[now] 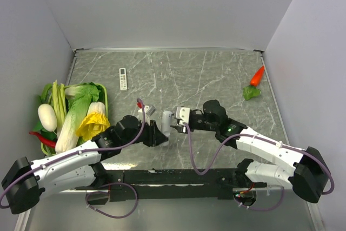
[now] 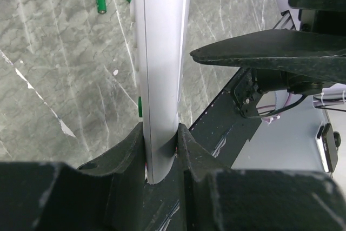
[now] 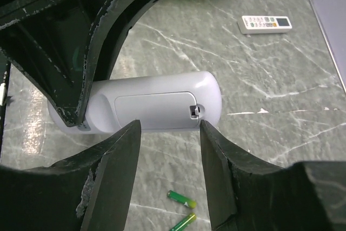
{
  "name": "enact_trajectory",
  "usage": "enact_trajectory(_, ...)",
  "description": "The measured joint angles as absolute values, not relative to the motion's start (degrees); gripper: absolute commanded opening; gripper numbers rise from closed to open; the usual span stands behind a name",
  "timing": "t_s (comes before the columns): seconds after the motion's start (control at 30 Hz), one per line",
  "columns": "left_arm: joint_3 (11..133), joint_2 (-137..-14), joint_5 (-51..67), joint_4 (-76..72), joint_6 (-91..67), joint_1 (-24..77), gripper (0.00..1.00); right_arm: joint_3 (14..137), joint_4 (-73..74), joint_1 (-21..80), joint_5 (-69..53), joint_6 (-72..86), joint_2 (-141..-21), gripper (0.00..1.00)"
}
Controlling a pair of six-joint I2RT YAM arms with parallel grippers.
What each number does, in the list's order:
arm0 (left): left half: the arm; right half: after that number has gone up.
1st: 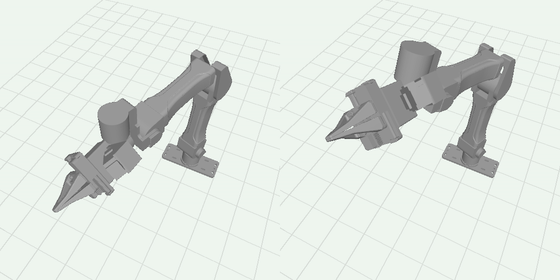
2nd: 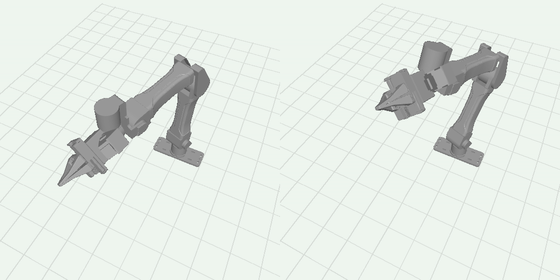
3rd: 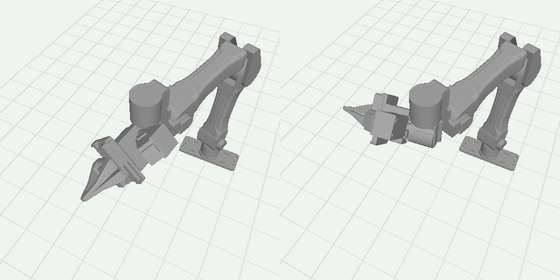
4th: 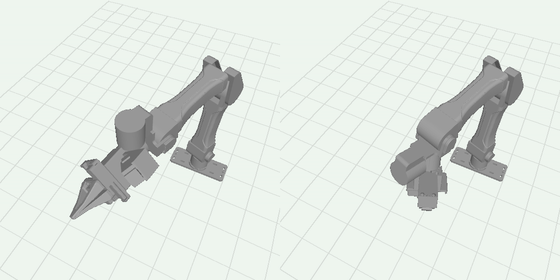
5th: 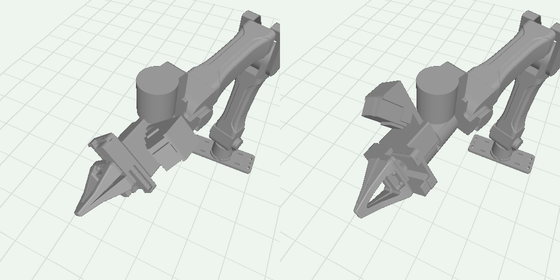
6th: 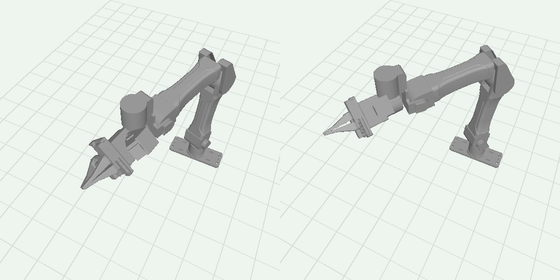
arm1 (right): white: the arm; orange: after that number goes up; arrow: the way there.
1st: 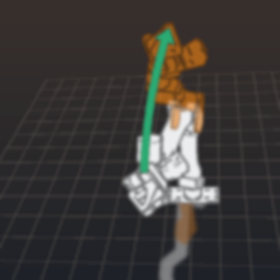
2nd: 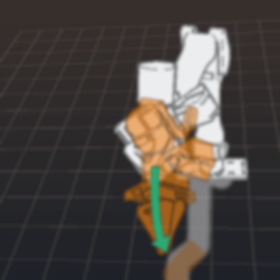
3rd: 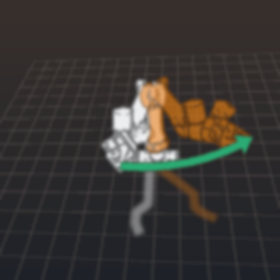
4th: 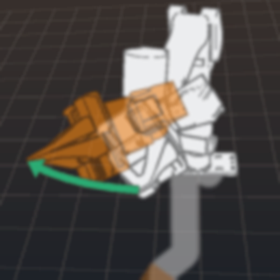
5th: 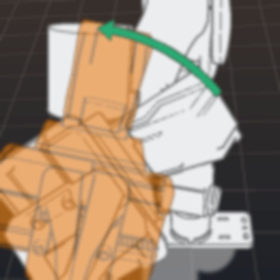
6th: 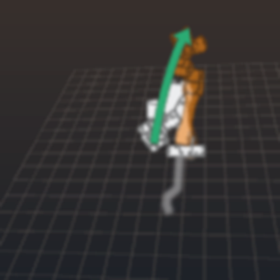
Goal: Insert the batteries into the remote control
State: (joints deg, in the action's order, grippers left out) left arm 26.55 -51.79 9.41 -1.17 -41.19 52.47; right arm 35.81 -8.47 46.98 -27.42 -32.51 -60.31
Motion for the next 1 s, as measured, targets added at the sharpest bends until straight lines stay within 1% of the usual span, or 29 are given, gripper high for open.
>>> enact_trajectory(0.67, 26.55, -51.68, 9.45, -1.06, -41.17, 52.31, 0.01, 36.86, -8.16, 46.83, -29.67, -32.64, -60.88, 0.55)
enact_trajectory(1.0, 26.55, -51.70, 10.31, -1.06, -41.17, 52.31, 0.01, 36.86, -10.81, 46.83, -29.67, -32.49, -59.42, 0.55)
